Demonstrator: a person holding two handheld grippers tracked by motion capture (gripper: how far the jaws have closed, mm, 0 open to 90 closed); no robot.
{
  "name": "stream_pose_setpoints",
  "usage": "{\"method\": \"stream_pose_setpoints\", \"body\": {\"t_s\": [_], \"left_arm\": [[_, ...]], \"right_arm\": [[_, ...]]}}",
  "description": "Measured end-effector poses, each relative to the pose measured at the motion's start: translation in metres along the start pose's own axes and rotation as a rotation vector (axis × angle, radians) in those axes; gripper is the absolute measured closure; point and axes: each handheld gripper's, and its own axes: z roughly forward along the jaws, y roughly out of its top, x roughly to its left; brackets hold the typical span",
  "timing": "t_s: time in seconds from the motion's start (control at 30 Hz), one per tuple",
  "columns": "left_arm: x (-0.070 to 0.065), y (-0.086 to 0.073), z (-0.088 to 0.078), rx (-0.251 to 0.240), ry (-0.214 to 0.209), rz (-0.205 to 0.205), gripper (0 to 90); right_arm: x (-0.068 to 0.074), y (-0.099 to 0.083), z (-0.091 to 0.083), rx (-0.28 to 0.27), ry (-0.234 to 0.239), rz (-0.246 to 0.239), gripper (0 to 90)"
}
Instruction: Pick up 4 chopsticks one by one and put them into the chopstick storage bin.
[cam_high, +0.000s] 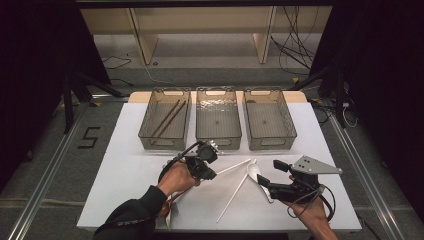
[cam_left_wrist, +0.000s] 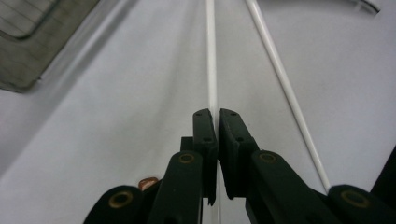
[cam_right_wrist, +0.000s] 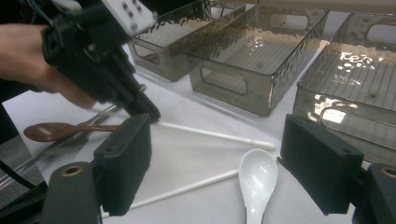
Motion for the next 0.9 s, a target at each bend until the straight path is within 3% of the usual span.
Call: {"method": "stream_pose_setpoints", "body": {"t_s": [0.17, 0.43, 0.9], "left_arm": [[0.004, 0.001, -0.015, -0.021, -0.012, -0.003, 85.6], [0.006, -0.002, -0.010, 0.014, -0.014, 0.005, 85.7], [0.015, -0.003, -0.033, -0.028, -0.002, -0.001, 85.6]], "right_arm": [[0.000, 0.000, 0.000, 0.001, 0.000, 0.004, 25.7], [-0.001, 0.000, 0.001, 0.004, -0.001, 0.005, 25.8], [-0.001, 0.000, 0.001, 0.006, -0.002, 0.010, 25.8]]}}
